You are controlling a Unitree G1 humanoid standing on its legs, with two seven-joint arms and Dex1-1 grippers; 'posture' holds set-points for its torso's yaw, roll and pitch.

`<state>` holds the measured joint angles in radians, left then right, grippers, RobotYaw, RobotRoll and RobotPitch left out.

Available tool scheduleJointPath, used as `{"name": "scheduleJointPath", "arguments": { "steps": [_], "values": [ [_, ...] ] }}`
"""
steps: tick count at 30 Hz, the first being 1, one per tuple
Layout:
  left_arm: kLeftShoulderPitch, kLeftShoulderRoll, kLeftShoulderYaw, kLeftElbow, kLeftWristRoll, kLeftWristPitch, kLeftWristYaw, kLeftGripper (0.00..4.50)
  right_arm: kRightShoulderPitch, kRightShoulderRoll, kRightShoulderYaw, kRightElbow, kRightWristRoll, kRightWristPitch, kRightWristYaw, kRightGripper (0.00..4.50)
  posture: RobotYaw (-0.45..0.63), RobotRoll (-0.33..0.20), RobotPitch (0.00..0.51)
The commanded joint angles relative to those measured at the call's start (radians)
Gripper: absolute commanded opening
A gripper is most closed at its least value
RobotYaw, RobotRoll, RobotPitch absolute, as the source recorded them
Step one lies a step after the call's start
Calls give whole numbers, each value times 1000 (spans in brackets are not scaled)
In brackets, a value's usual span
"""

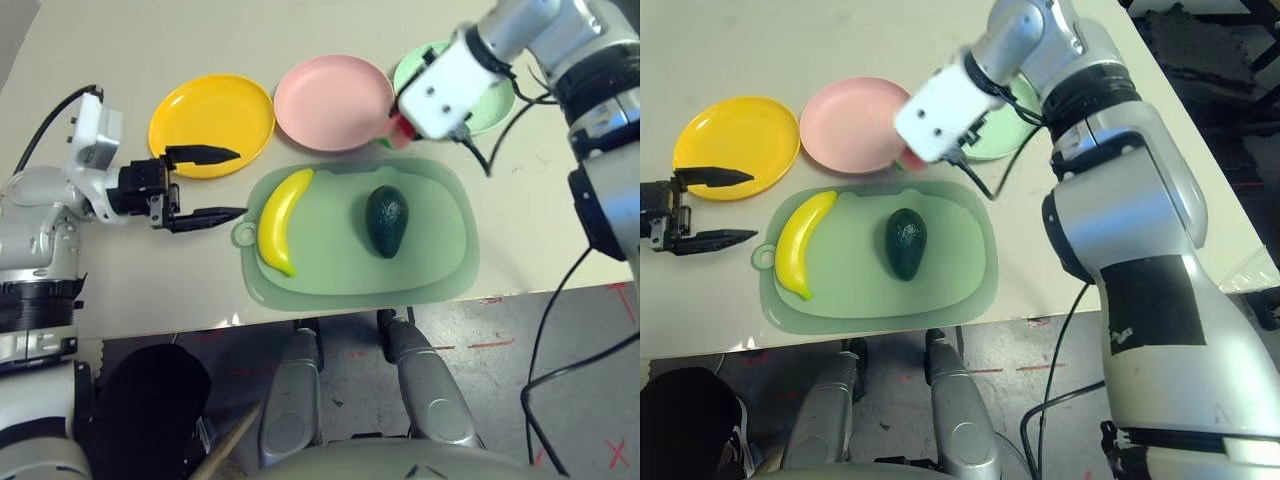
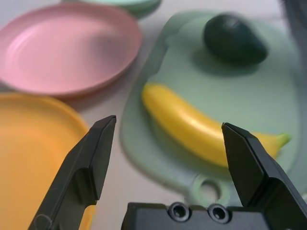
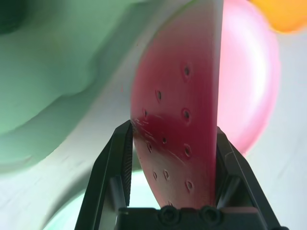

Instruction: Place the fruits into color-matched plates.

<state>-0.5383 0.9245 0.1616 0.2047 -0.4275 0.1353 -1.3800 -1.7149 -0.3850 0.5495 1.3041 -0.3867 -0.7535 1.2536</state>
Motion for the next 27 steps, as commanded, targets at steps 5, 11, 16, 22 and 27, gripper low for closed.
{"name": "scheduleJointPath", "arguments": {
  "steps": [5,11,16,22,27],
  "values": [
    [-92,18,-26,-110,91,147,218,4500,-10,107,-44,33,-52,174,-253,2127,-32,0,370],
    [-113,36,-25,-121,102,157,241,4500,25,161,-14,53,-112,237,-318,2127,-6,0,365],
    [-101,37,-20,-121,105,154,254,4500,50,177,-17,54,-145,240,-303,2127,-6,0,367],
    [-97,29,-31,-114,102,147,254,4500,54,172,-25,52,-168,234,-314,4333,-10,0,364],
    [-106,24,-41,-101,99,137,236,4500,39,161,-35,53,-174,234,-323,4451,-19,0,362]
  ]
}}
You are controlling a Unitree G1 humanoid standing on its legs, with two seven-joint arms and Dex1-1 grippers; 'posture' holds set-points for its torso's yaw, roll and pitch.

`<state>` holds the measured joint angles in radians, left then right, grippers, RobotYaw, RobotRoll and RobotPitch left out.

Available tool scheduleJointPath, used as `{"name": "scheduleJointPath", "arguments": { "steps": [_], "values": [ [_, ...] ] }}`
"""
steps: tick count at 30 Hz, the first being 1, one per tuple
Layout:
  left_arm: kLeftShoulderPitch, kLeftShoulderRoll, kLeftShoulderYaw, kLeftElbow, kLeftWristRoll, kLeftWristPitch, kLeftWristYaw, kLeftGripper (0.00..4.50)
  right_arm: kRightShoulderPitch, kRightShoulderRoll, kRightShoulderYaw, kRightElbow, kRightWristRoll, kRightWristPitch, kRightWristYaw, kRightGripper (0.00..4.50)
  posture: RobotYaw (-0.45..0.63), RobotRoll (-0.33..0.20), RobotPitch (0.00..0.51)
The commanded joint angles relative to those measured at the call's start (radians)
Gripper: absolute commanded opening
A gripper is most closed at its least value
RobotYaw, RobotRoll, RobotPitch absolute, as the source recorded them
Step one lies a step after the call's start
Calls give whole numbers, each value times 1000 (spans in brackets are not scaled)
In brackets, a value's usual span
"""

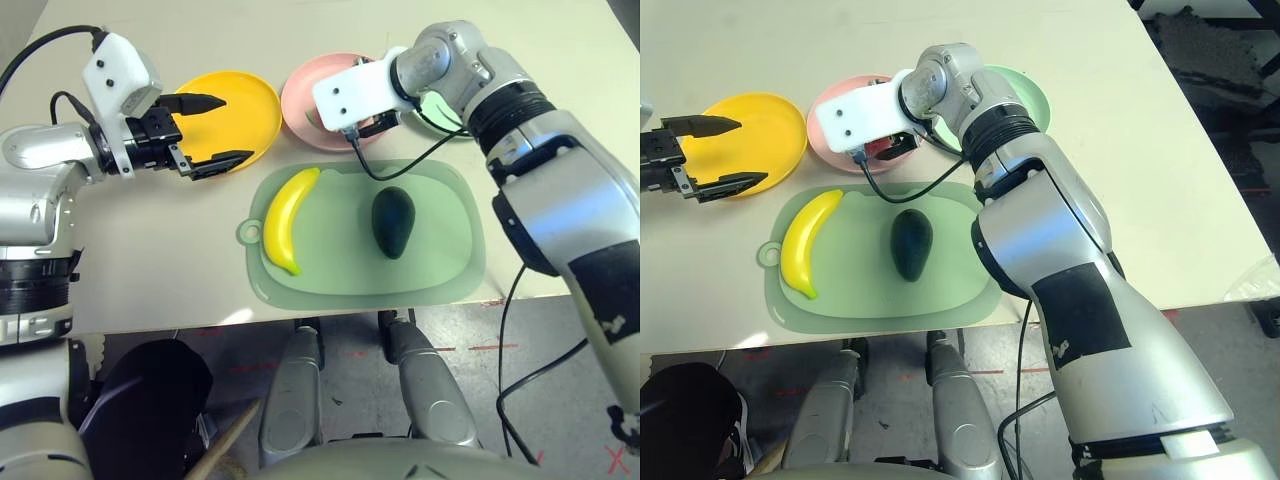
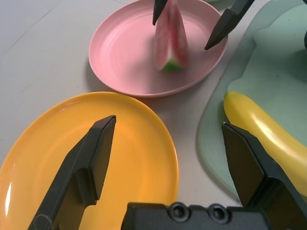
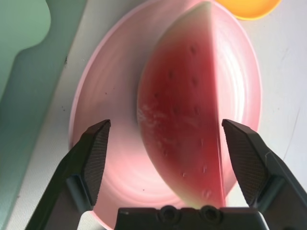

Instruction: Place the fruits into color-matched plates.

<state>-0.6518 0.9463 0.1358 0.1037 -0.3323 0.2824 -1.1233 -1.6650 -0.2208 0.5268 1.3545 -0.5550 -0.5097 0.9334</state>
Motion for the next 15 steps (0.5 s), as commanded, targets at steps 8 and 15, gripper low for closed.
{"name": "scheduleJointPath", "arguments": {
  "steps": [8,15],
  "values": [
    [41,7,10,-3,-98,0,-170,4500,-104,-81,21,-26,-42,-187,71,4451,-36,0,368],
    [72,-9,38,-50,-248,21,-309,4500,-108,-169,21,-126,101,-598,445,4451,-86,0,382]
  ]
}}
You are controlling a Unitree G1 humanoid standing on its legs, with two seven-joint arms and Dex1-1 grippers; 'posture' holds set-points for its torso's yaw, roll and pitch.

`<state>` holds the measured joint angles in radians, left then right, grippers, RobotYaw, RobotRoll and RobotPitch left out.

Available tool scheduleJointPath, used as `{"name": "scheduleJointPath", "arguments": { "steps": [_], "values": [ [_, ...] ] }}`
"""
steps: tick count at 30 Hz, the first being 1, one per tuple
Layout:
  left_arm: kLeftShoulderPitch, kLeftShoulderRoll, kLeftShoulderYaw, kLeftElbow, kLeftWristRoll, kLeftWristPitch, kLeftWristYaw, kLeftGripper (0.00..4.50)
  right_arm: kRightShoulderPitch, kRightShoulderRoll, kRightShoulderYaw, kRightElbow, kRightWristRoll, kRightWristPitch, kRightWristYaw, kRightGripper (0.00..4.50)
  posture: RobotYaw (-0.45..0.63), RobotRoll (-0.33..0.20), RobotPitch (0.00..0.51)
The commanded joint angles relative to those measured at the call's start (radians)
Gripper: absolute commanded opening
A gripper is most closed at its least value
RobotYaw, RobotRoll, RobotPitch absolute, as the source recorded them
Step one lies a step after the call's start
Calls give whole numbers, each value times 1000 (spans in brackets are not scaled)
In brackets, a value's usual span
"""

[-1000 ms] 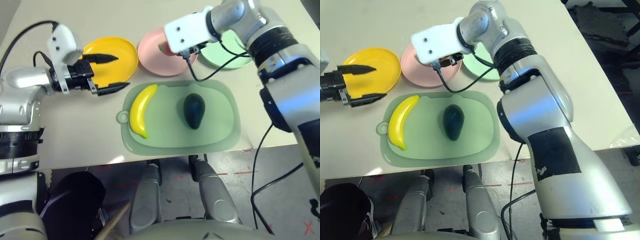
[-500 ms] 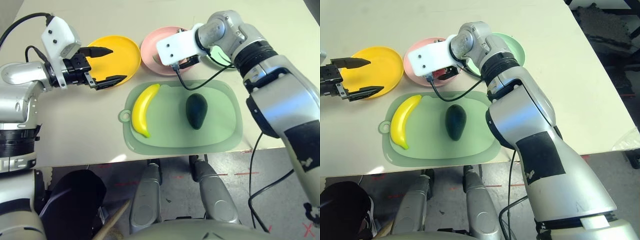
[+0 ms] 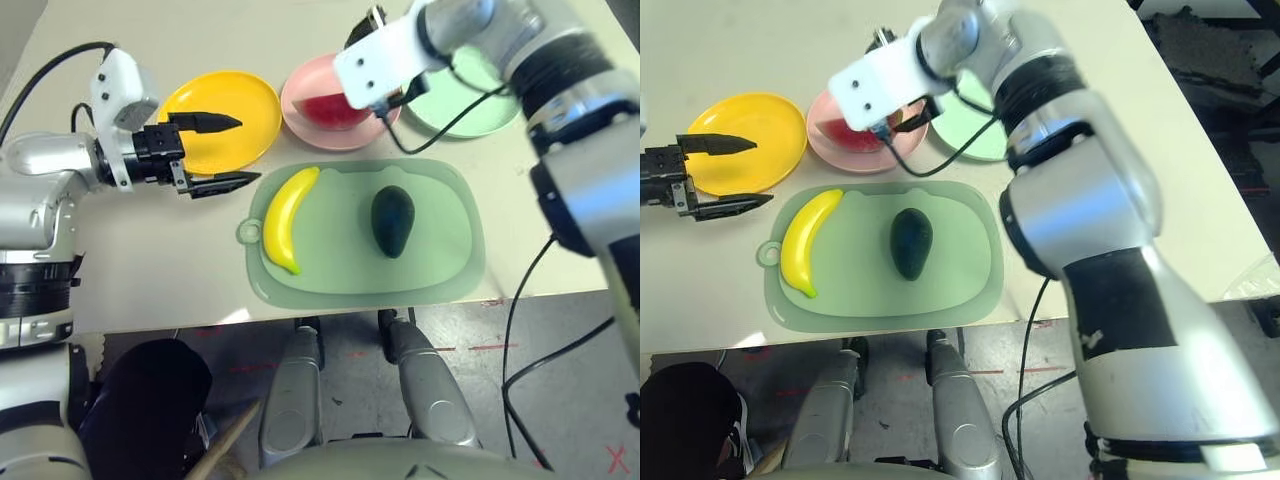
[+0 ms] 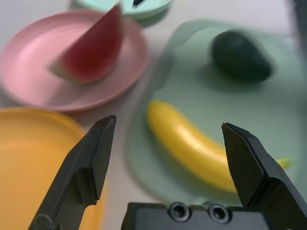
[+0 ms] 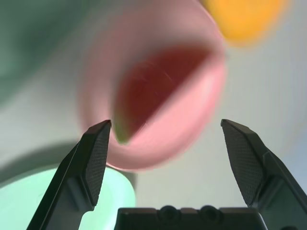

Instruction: Place the fruits into color-matched plates.

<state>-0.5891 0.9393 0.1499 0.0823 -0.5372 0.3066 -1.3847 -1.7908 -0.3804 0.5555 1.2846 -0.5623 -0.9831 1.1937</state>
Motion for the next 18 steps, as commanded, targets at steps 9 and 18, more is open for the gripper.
{"name": "scheduleJointPath", "arguments": {
  "steps": [9,18],
  "values": [
    [3,-4,-65,20,8,-157,-226,4500,136,-221,258,-570,641,65,421,4451,-122,0,385],
    [-23,-11,-100,38,14,-176,-230,4500,153,-333,386,-806,783,197,421,4451,-124,0,385]
  ]
}}
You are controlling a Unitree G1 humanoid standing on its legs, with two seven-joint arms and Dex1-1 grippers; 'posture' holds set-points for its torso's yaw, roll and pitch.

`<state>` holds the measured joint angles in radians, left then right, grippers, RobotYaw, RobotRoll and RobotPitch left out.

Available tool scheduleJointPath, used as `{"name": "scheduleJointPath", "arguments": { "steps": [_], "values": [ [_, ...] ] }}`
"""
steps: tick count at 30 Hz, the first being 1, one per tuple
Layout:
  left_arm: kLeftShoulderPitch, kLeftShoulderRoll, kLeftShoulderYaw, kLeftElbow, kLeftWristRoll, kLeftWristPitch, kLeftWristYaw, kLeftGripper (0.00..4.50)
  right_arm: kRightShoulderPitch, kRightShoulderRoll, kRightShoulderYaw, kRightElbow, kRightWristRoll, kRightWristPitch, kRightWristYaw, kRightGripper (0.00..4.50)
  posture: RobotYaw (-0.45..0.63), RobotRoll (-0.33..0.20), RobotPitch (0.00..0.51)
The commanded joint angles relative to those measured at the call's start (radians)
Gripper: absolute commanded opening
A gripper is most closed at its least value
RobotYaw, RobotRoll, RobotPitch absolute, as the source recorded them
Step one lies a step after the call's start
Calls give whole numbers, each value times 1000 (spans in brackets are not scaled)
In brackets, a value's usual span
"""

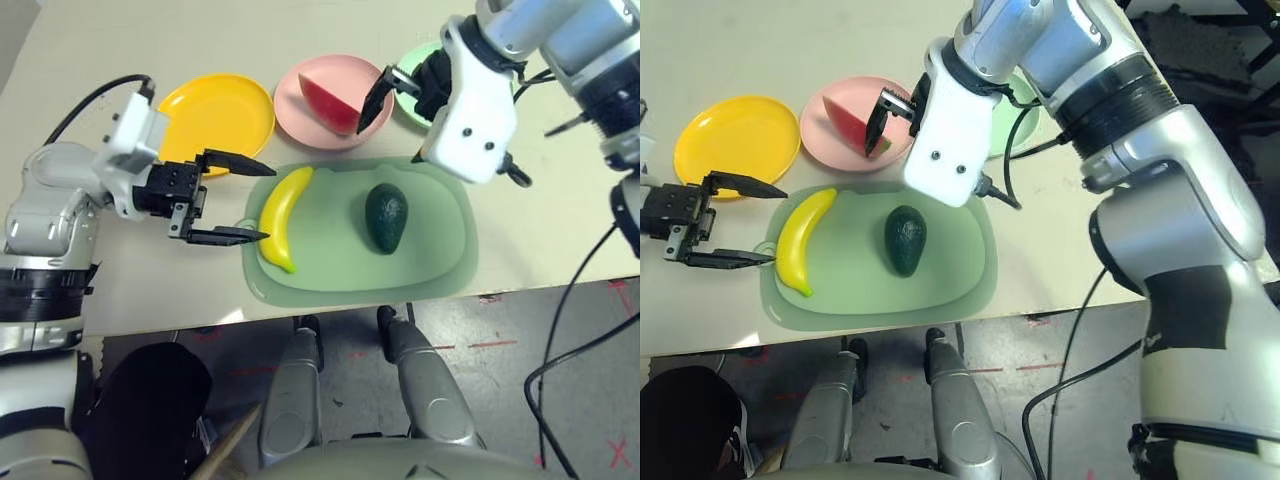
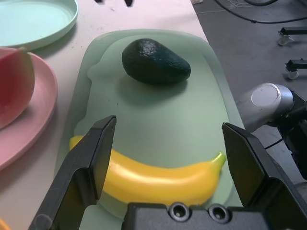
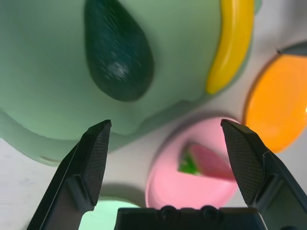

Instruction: Place the fruits into color-matched plates.

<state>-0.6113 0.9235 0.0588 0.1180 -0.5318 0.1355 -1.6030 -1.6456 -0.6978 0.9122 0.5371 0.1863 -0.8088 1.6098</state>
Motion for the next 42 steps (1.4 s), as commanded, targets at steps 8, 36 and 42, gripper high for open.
{"name": "scheduleJointPath", "arguments": {
  "steps": [8,36,42],
  "values": [
    [-10,9,-11,-3,9,3,-11,4500,43,-23,25,-121,50,132,5,4451,-120,0,385],
    [-44,-2,-21,4,23,11,-11,4500,155,-7,14,-258,38,307,5,4451,-115,0,398],
    [-44,-1,-23,0,21,13,-11,4500,173,-23,25,-285,45,320,5,4451,-113,0,397]
  ]
}}
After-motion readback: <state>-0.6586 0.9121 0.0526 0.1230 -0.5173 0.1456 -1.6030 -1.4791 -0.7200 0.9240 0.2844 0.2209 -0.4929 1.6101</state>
